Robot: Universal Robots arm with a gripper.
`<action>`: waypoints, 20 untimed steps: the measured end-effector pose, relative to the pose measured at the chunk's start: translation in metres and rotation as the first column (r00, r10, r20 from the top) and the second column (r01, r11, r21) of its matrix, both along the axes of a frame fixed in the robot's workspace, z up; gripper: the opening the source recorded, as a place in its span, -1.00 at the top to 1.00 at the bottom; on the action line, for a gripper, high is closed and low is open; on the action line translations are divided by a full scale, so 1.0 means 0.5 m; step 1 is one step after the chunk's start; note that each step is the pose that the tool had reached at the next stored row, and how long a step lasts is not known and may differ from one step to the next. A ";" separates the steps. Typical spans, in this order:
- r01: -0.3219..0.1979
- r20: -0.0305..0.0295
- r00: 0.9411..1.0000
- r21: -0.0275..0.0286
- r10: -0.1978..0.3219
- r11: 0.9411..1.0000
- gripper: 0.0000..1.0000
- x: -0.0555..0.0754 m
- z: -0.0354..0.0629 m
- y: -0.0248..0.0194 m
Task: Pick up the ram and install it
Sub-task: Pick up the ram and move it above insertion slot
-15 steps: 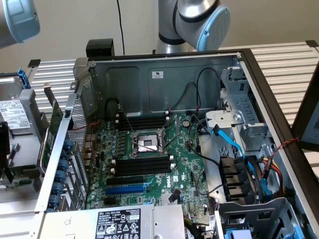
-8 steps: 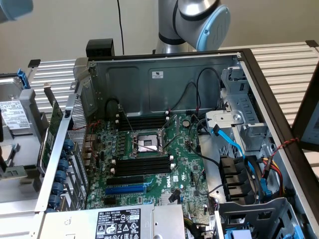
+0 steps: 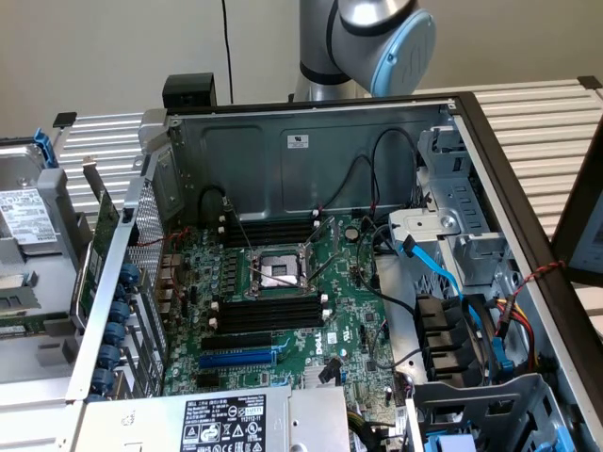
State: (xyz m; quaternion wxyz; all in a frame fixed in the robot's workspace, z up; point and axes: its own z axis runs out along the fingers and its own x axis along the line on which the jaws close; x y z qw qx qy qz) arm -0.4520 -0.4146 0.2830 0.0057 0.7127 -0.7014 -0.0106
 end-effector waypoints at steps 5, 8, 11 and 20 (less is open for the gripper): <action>0.000 0.000 1.000 0.000 0.000 1.000 0.76 0.008 0.045 -0.0006; 0.000 0.000 1.000 0.000 0.000 1.000 0.76 0.017 0.073 -0.0024; 0.000 -0.001 1.000 0.000 0.000 1.000 0.76 0.029 0.100 -0.0060; 0.000 -0.002 1.000 0.000 0.000 1.000 0.76 0.073 0.182 -0.0152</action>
